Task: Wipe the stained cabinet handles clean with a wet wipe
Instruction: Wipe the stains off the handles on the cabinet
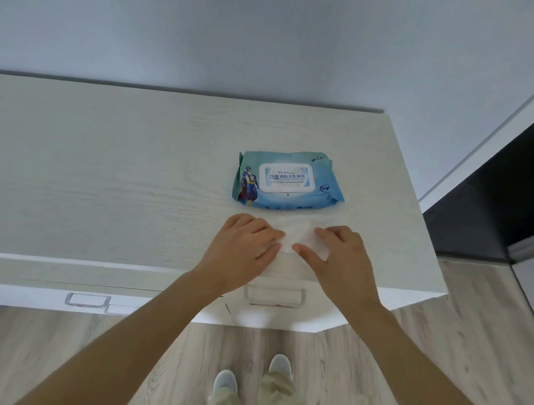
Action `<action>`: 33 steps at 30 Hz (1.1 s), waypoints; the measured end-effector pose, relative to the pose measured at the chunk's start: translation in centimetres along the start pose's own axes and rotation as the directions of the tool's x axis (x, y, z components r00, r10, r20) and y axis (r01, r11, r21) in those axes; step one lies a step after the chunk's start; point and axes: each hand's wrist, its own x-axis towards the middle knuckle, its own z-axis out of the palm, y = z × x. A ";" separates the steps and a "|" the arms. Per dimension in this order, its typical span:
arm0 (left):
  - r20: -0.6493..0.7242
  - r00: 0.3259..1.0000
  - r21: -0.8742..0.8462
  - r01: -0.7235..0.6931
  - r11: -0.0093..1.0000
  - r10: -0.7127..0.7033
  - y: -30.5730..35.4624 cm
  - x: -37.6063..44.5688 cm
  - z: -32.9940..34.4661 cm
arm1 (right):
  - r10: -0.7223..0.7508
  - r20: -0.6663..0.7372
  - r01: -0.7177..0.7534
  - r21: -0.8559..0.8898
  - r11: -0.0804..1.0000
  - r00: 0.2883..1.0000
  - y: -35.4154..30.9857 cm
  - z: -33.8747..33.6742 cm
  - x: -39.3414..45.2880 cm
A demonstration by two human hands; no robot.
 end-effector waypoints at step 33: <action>0.147 0.989 -0.057 -0.015 0.998 0.023 -1.7 0.2 -0.1 | -0.051 0.096 0.047 0.046 0.998 0.994 -1.1 0.2 2.1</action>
